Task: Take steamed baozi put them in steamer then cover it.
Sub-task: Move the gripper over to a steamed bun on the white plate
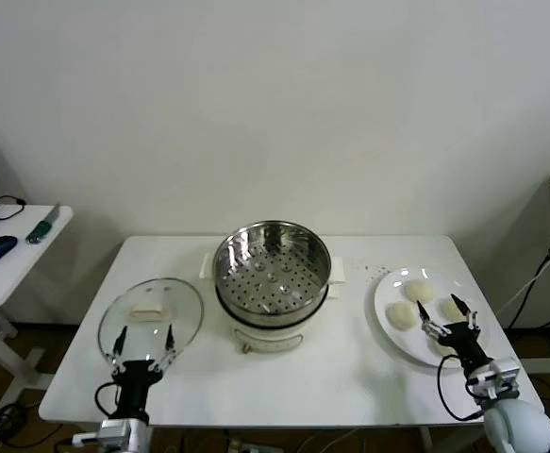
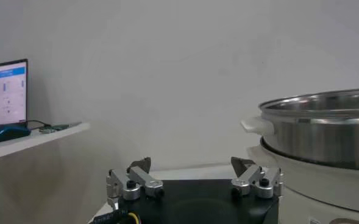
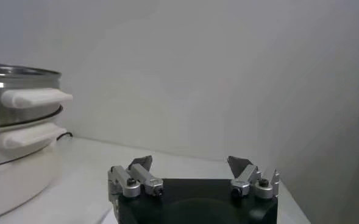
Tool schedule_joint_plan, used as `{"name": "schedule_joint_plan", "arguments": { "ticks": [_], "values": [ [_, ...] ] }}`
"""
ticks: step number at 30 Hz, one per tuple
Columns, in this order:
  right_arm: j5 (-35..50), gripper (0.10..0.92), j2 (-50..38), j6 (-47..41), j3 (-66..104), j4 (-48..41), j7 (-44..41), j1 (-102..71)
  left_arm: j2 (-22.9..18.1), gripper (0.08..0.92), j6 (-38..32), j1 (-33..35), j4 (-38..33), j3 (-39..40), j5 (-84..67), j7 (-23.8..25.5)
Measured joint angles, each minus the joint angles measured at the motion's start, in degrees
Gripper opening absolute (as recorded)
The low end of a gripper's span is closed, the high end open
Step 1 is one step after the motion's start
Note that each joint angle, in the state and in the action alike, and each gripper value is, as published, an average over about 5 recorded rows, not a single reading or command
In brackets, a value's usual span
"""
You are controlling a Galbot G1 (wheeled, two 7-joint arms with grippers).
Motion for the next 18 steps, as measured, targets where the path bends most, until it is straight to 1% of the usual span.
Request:
{"name": "schedule_joint_plan", "arguments": {
  "ticks": [4,10,18],
  "values": [
    [-2.49,0.823,-3.45,-2.45,-0.91,-0.74,-3.23,1.72,0.27,0.823,-0.01,0.05,0.00,0.21,-0.02,-0.08],
    [-7.85,0.823,-12.20,-5.60,-5.30,-4.80,-12.51,8.82,0.54,0.823,-0.16,0.05,-0.02,0.70,-0.04,-0.18],
    [-15.35,0.823,-22.80,-5.45,-21.11,-13.43,-26.29,26.79,0.77,0.823,0.01,0.05,0.22,0.83,-0.48,-1.05]
  ]
}}
